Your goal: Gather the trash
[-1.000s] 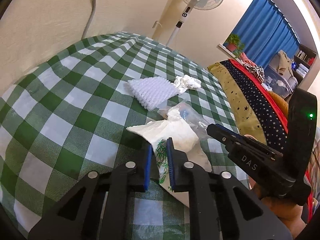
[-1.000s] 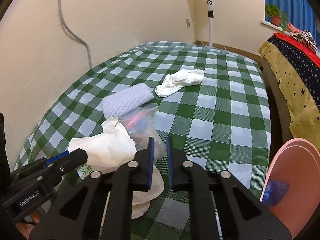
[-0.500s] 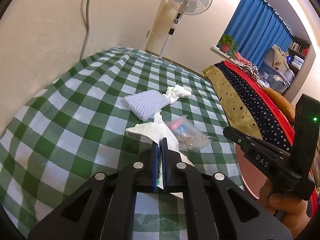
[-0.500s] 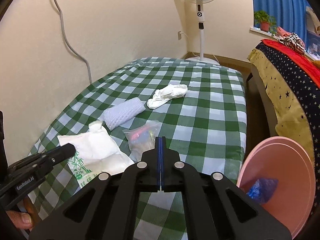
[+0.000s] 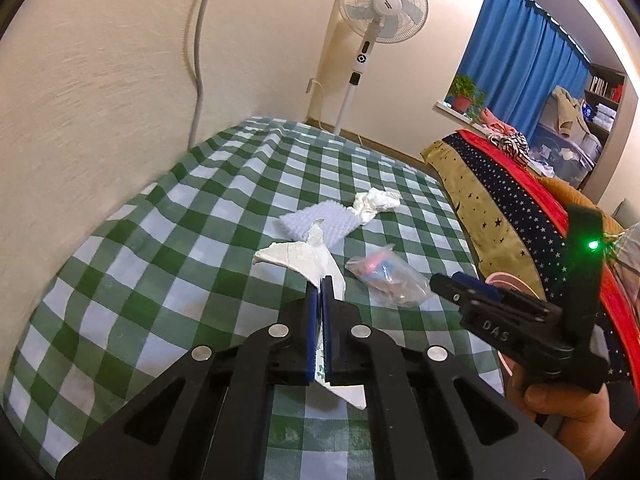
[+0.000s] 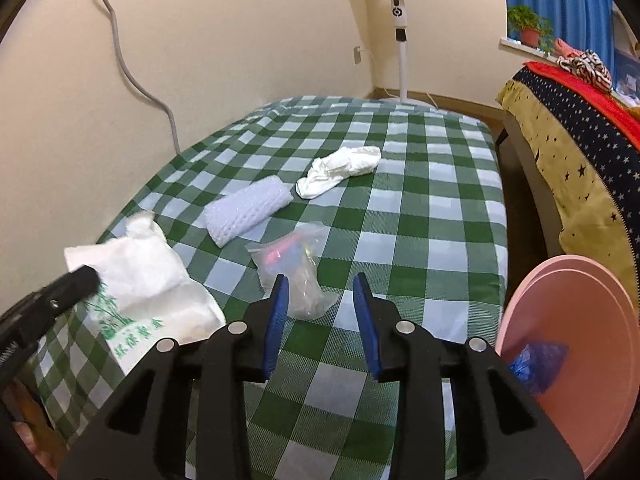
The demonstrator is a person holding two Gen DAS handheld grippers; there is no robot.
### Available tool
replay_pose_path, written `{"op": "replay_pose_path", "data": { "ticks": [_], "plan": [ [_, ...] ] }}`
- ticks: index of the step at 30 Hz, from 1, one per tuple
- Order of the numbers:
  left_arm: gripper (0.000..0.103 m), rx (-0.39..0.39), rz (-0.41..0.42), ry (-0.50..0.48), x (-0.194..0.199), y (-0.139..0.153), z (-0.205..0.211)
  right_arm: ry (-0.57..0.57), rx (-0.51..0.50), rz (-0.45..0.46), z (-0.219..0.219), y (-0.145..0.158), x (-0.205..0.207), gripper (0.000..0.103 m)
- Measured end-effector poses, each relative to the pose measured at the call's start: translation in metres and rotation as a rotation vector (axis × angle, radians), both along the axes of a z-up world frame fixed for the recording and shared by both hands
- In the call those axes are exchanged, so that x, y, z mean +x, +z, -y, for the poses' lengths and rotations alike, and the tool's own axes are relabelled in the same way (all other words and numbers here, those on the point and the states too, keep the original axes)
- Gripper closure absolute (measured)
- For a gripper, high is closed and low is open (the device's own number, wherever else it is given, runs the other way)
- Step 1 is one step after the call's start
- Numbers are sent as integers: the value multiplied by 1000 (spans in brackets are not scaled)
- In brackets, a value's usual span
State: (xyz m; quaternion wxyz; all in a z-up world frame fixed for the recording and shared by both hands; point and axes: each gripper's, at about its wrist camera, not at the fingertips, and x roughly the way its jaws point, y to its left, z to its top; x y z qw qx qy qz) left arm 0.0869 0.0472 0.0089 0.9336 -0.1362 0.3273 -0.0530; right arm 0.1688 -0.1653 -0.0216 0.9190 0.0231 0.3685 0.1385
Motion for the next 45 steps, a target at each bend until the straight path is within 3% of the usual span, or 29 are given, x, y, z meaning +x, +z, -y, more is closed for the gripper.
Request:
{"op": "replay_pose_path", "data": {
  "ticks": [4,12,17,37,45],
  "plan": [
    [101,0,3,1,3,1,0,9,4,-33,-2,-9,8,69],
    [102,8,16,-8,4,4,4,27,26,-30,0,-9,4,97],
    [102,15,27,-15,1,8,7,11,43,13,8,7,-8,98],
    [102,20,79,-58,-19,29,21,-18,-41,121,20,54,-60,99],
    [102,23,95,-93,-24,33,33,-109,-59,136,45,74,-76,99]
  ]
}}
